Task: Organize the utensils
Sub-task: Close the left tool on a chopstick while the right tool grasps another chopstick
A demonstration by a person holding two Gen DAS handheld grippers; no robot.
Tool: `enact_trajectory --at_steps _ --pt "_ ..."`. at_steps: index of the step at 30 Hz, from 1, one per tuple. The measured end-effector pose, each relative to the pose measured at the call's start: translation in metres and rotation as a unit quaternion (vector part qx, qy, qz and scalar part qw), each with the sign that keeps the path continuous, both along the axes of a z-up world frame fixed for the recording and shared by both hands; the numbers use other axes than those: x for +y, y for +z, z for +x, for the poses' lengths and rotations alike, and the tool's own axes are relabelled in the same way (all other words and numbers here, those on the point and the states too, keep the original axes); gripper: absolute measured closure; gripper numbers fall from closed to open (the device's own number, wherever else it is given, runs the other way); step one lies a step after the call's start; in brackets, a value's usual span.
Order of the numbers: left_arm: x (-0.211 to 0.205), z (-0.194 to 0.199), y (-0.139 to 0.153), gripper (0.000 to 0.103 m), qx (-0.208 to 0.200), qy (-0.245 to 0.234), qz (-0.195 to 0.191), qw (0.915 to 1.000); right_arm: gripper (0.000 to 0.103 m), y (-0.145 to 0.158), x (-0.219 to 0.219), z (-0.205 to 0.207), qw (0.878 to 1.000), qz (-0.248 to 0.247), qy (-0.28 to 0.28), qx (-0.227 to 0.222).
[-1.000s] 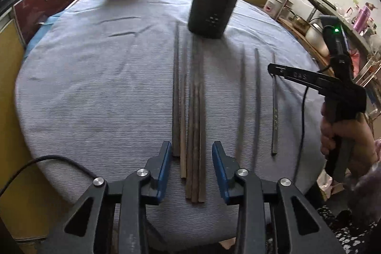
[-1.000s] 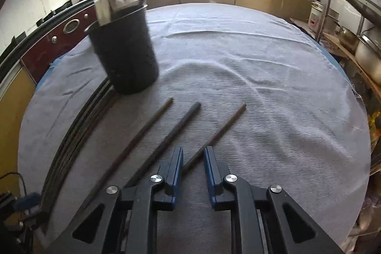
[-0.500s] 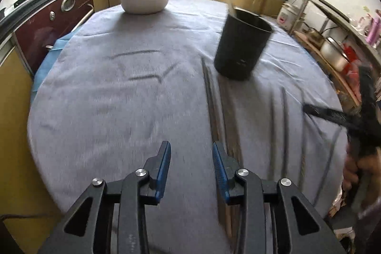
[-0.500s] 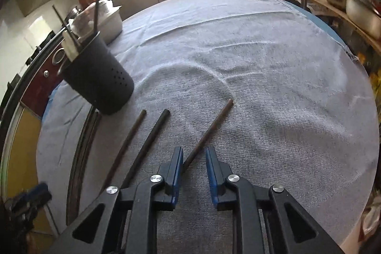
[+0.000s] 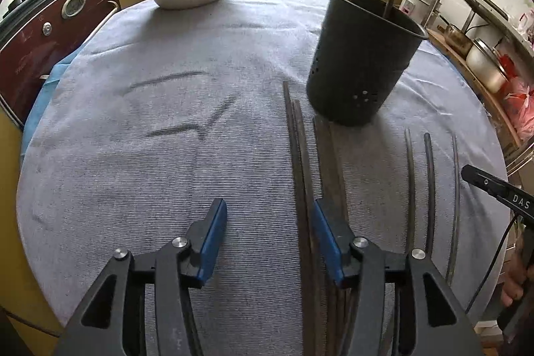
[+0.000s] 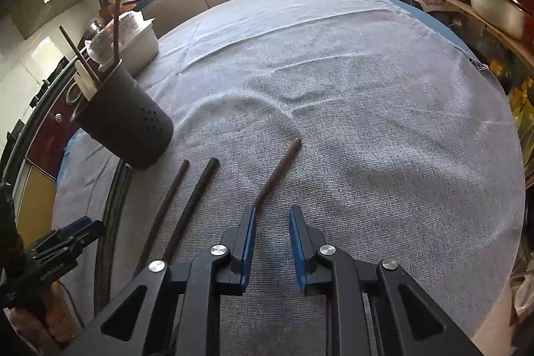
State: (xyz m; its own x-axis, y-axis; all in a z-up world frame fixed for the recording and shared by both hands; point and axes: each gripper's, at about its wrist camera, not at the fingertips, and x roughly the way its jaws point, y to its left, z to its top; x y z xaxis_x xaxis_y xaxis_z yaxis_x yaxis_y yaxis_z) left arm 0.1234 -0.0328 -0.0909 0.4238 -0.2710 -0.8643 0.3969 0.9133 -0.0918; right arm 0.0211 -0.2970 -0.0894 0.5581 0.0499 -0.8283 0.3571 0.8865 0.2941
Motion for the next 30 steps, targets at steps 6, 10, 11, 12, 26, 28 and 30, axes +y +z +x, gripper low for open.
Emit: enact_trajectory --at_steps 6,10,11,12,26,28,30 --pt "0.012 -0.001 -0.001 0.047 0.004 0.015 0.007 0.9999 0.080 0.000 -0.001 -0.001 1.000 0.006 -0.004 0.000" --pt "0.023 0.001 -0.003 0.047 0.009 0.028 0.005 0.9996 0.080 0.000 -0.002 -0.001 1.000 0.012 -0.005 0.001" --pt "0.027 0.000 -0.003 0.047 0.007 0.034 0.010 0.9994 0.080 0.000 -0.003 -0.001 1.000 0.014 -0.005 0.000" --pt "0.031 0.001 -0.004 0.047 0.006 0.038 0.013 0.9992 0.080 0.000 -0.003 -0.001 1.000 0.016 -0.006 0.000" --pt "0.022 0.039 0.012 0.053 0.030 0.017 0.014 0.9993 0.080 0.000 -0.019 0.009 0.997 0.079 -0.017 0.011" --pt "0.014 0.059 0.005 0.061 0.055 0.010 0.015 0.9983 0.080 -0.001 -0.027 0.017 0.994 0.097 -0.032 0.024" --pt "0.010 0.072 0.001 0.064 0.071 0.011 0.012 0.9973 0.080 -0.002 -0.031 0.024 0.992 0.109 -0.046 0.032"
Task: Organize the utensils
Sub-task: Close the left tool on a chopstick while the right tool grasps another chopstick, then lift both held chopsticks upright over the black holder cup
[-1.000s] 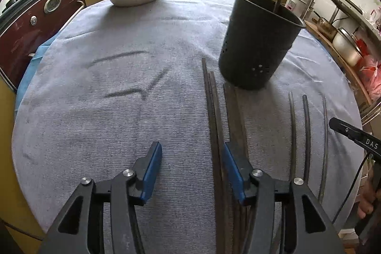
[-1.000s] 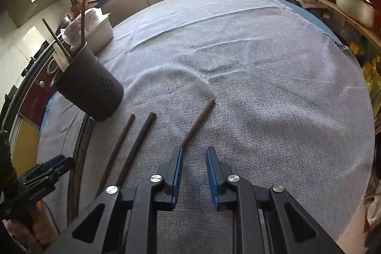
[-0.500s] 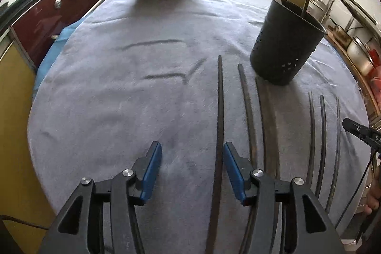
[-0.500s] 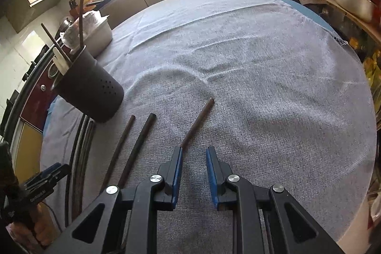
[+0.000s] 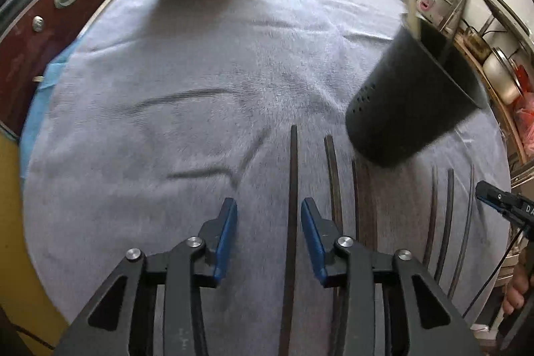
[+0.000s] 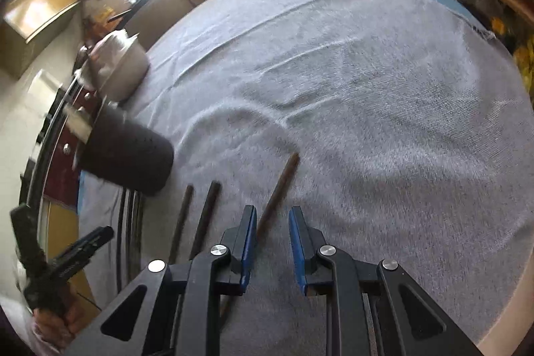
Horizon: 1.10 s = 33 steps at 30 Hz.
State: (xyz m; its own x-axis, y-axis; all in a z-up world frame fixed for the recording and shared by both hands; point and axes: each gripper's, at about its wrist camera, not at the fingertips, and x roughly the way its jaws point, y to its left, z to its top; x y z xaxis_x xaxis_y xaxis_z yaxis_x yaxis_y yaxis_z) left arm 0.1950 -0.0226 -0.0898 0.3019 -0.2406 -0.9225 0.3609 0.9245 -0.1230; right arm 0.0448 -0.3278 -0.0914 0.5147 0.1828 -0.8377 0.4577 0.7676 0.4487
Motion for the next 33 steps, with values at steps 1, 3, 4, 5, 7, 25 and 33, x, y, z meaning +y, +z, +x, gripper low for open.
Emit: enact_trajectory --at_steps 1,3,4,5,7,25,33 --pt "-0.001 0.005 0.000 0.064 0.000 0.001 0.000 1.0000 0.081 -0.001 -0.001 0.003 1.000 0.004 -0.005 0.005" --pt "-0.005 0.009 0.000 0.066 0.000 -0.002 -0.002 1.0000 0.080 -0.001 0.000 0.012 1.000 -0.002 -0.010 0.017" --pt "-0.009 0.009 0.000 0.066 0.000 -0.001 -0.003 1.0000 0.081 -0.001 0.001 0.015 1.000 -0.010 -0.013 0.020" --pt "-0.012 0.011 0.001 0.066 0.000 -0.002 -0.003 1.0000 0.082 0.001 0.005 0.019 0.999 -0.029 -0.016 0.027" --pt "-0.017 0.014 0.000 0.066 -0.006 -0.005 0.002 1.0000 0.082 0.003 0.010 0.028 0.998 -0.056 -0.018 0.038" --pt "-0.006 0.006 0.007 0.099 -0.054 0.011 -0.017 0.9983 0.096 0.013 0.052 0.026 0.983 -0.173 0.057 -0.021" --pt "0.013 -0.042 0.077 0.099 -0.136 0.010 -0.093 0.9862 0.096 0.059 0.042 -0.002 0.982 -0.098 0.054 -0.149"
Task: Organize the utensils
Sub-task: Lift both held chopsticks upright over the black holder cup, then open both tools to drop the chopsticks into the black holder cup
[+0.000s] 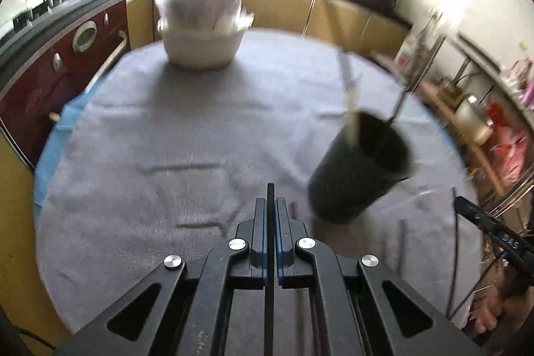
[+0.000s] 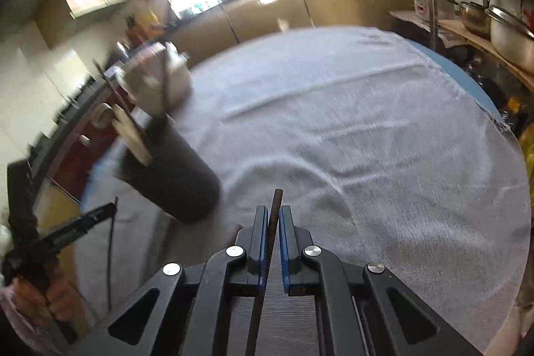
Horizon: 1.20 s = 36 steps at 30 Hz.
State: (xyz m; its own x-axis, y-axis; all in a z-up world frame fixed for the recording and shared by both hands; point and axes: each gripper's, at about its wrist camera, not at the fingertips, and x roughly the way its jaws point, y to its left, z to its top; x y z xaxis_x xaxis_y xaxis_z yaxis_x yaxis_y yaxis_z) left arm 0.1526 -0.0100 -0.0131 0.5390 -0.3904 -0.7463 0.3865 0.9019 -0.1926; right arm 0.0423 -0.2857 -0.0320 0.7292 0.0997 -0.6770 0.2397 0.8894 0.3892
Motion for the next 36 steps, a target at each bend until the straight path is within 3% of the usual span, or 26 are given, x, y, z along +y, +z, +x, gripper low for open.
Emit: enact_trajectory --at_steps 8,15,23,26,30,36 --pt "0.009 -0.043 0.059 0.099 -0.074 -0.014 -0.050 0.9959 0.096 0.048 0.022 -0.028 0.993 -0.001 0.017 -0.119" --pt "0.006 -0.049 0.093 0.099 -0.118 -0.001 -0.096 0.9883 0.096 0.081 0.028 -0.039 0.982 -0.007 0.017 -0.185" --pt "-0.009 -0.047 0.119 0.099 -0.141 -0.012 -0.101 0.9848 0.096 0.109 0.037 -0.030 0.970 -0.019 0.024 -0.239" --pt "-0.010 -0.050 0.117 0.101 -0.140 -0.016 -0.102 0.9847 0.096 0.105 0.042 -0.033 0.967 -0.021 0.036 -0.250" --pt "-0.011 -0.049 0.106 0.101 -0.125 -0.016 -0.096 0.9874 0.096 0.082 0.055 -0.031 0.972 -0.052 0.048 -0.224" --pt "-0.008 -0.045 0.098 0.101 -0.113 -0.012 -0.092 0.9893 0.096 0.047 0.044 -0.028 0.983 0.007 0.048 -0.180"
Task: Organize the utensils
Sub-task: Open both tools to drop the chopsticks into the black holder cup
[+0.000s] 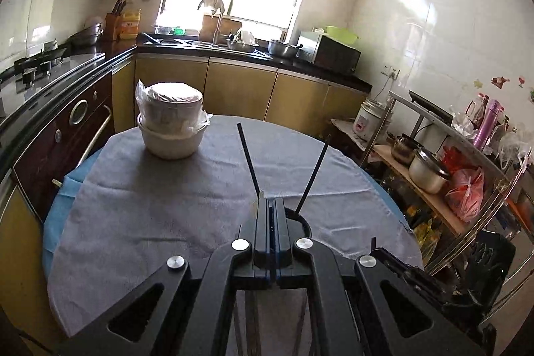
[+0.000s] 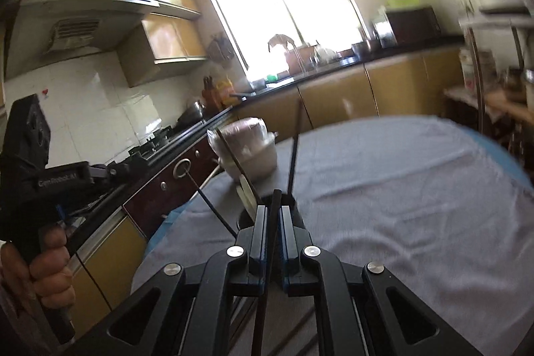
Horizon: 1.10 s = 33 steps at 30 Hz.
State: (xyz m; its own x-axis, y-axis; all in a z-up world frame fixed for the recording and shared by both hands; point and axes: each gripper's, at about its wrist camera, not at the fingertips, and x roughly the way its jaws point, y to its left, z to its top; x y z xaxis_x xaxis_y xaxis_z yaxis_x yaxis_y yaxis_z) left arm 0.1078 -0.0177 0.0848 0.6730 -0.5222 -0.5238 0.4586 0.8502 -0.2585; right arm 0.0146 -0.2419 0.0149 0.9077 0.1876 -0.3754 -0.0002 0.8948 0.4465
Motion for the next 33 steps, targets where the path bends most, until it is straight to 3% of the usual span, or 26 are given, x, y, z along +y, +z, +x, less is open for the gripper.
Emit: enact_trajectory --at_steps 4,9,13,16,21,26,32,33 --pt "0.006 0.003 -0.009 0.101 0.012 0.004 0.008 0.9999 0.096 -0.004 -0.014 0.000 0.999 0.041 -0.004 0.005" --pt "0.026 0.028 -0.045 0.101 0.098 0.033 0.007 0.9946 0.096 -0.021 -0.025 0.011 0.996 0.062 -0.006 0.059" --pt "0.048 0.053 -0.087 0.098 0.179 0.083 0.000 0.9804 0.096 -0.054 -0.037 0.018 0.988 0.107 -0.009 0.113" --pt "0.055 0.071 -0.116 0.077 0.235 0.107 -0.014 0.9660 0.096 -0.077 -0.045 0.019 0.982 0.127 -0.012 0.140" --pt "0.048 0.104 -0.152 0.075 0.293 0.140 -0.021 0.9457 0.096 -0.105 -0.057 0.023 0.972 0.166 -0.003 0.165" --pt "0.034 0.139 -0.177 0.075 0.326 0.174 -0.004 0.9293 0.093 -0.108 -0.063 0.022 0.971 0.189 0.018 0.145" --pt "0.019 0.156 -0.173 0.074 0.291 0.195 0.018 0.9363 0.093 -0.075 -0.060 0.012 0.982 0.163 0.049 0.076" --pt "0.017 0.157 -0.172 0.082 0.281 0.198 0.026 0.9390 0.093 -0.069 -0.059 0.009 0.984 0.156 0.051 0.064"
